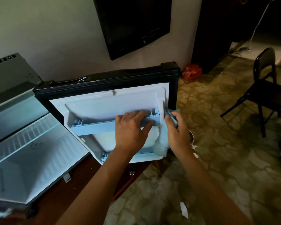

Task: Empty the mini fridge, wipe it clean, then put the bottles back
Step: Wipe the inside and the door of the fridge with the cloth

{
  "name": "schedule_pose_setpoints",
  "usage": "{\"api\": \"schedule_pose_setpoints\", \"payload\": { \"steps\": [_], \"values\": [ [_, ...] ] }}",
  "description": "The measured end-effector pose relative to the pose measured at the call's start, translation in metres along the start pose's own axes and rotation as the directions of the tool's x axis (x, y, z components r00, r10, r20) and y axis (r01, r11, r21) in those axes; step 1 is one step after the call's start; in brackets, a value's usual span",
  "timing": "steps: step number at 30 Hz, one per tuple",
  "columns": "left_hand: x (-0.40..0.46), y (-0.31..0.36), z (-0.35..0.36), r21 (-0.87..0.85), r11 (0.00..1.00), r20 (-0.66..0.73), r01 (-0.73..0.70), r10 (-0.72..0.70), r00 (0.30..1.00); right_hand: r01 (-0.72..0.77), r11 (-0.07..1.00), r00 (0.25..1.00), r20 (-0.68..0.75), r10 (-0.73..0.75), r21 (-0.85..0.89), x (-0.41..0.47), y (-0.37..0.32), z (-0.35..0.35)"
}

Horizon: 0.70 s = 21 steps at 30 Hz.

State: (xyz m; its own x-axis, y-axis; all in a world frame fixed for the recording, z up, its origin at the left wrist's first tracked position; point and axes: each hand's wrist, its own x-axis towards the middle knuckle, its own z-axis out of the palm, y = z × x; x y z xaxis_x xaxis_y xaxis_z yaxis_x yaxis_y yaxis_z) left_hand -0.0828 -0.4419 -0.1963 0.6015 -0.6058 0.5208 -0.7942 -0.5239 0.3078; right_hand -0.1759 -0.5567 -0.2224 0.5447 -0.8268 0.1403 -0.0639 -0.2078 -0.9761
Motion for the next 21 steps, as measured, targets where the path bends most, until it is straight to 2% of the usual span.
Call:
{"api": "schedule_pose_setpoints", "payload": {
  "steps": [2,8,10,13,17,21],
  "values": [
    [0.000,0.000,0.001,-0.004,1.000,-0.011,0.002,-0.002,1.000,0.011,1.000,1.000,0.000,-0.011,0.018,0.003,-0.001,-0.002],
    [0.000,-0.001,0.002,0.003,1.000,-0.027,-0.004,0.004,1.000,0.209,0.975,0.978,-0.038,-0.207,0.071,0.007,-0.034,-0.002],
    [0.000,-0.001,0.002,0.008,1.000,-0.027,-0.002,0.002,1.000,0.223,0.971,0.974,-0.054,-0.219,0.091,0.008,-0.036,-0.002],
    [0.000,-0.001,0.003,0.013,1.000,-0.025,0.005,-0.004,1.000,0.112,0.977,0.993,-0.055,-0.104,0.182,0.010,-0.017,0.000],
    [0.001,0.001,0.003,0.004,1.000,-0.020,0.010,-0.010,1.000,-0.098,0.975,0.994,-0.032,0.106,0.200,0.002,0.018,0.008],
    [0.002,0.001,0.003,0.012,1.000,-0.016,0.004,-0.004,1.000,-0.196,0.954,0.977,-0.037,0.209,0.226,0.001,0.028,0.010]
  ]
}}
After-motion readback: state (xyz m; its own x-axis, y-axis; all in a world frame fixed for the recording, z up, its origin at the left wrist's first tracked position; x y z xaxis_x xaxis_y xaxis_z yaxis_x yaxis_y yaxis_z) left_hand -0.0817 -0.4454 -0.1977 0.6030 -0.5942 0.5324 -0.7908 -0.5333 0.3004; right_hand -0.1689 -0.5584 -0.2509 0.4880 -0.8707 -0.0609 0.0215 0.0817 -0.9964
